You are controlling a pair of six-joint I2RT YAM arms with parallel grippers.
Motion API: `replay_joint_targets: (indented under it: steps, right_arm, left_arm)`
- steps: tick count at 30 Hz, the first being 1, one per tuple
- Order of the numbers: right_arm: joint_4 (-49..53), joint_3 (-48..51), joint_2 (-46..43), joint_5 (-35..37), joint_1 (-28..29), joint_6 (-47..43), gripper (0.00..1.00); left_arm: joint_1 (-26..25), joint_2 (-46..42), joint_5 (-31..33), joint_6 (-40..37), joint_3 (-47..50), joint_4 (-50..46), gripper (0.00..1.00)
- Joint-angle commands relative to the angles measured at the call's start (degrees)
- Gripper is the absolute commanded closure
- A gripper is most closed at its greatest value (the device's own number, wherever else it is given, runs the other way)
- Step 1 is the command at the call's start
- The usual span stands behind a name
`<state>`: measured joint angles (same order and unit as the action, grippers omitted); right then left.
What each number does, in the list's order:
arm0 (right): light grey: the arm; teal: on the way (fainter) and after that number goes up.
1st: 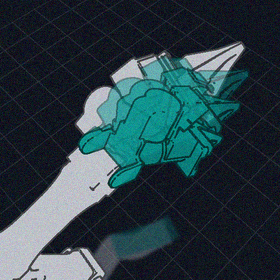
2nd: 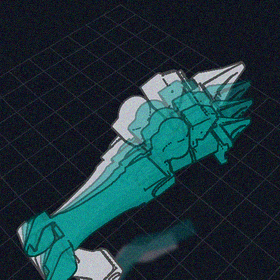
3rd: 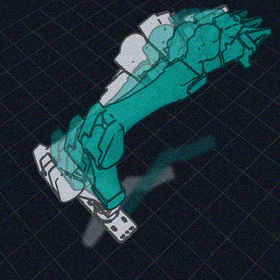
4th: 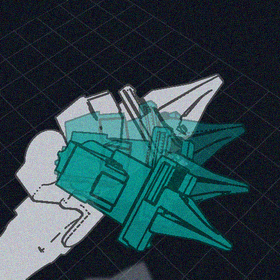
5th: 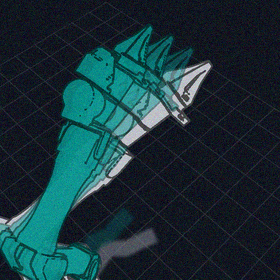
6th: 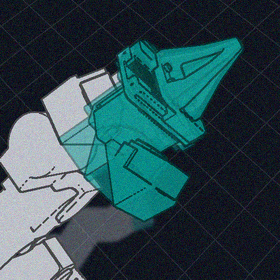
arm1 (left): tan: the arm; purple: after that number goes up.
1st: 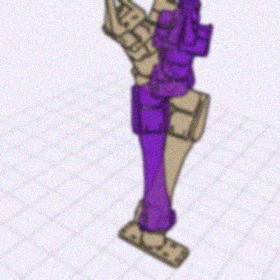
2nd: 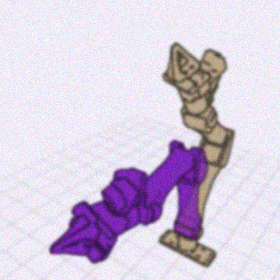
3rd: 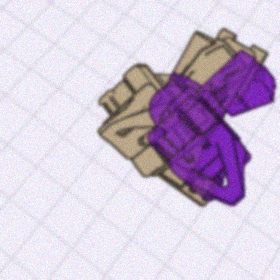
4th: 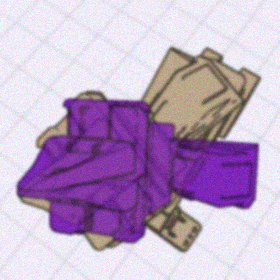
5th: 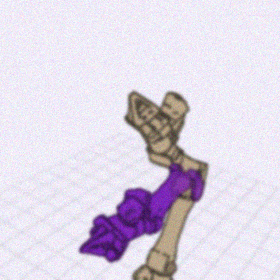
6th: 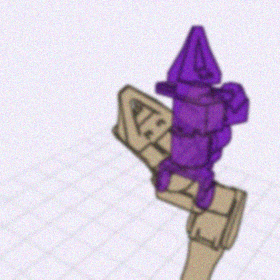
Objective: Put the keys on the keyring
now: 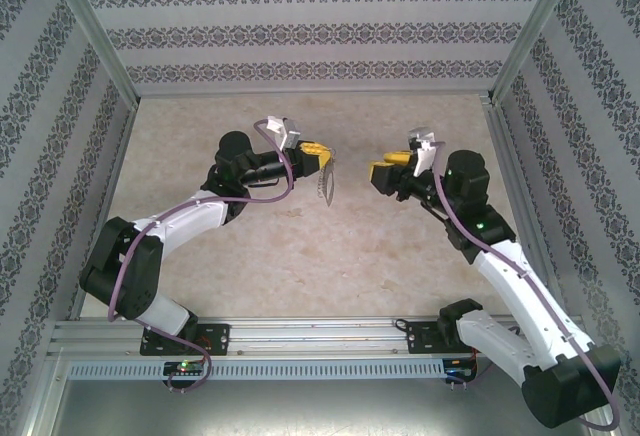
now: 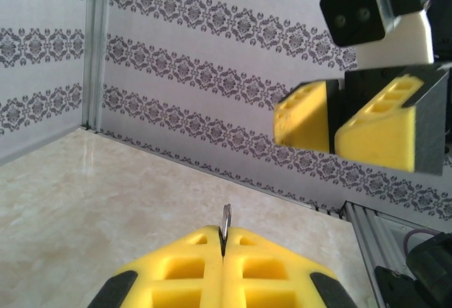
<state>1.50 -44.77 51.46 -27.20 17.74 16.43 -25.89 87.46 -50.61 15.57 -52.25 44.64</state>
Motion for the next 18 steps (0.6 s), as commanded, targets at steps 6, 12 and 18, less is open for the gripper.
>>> replay_joint_targets:
  steps: [6,12,18]
  right_arm:
    - [-7.78,7.11,-2.22,6.39,1.57,4.05,0.45]
    - [-10.31,10.16,-3.02,11.25,5.9,2.79,0.45]
    - [-10.98,11.66,-4.55,14.9,8.6,1.56,0.45]
  left_arm:
    - [-0.57,-2.73,3.17,1.85,1.28,6.54,1.0]
    - [-0.59,-3.81,3.3,3.06,3.0,9.47,1.0]
    - [-0.58,-3.97,3.02,5.91,3.48,13.27,1.0]
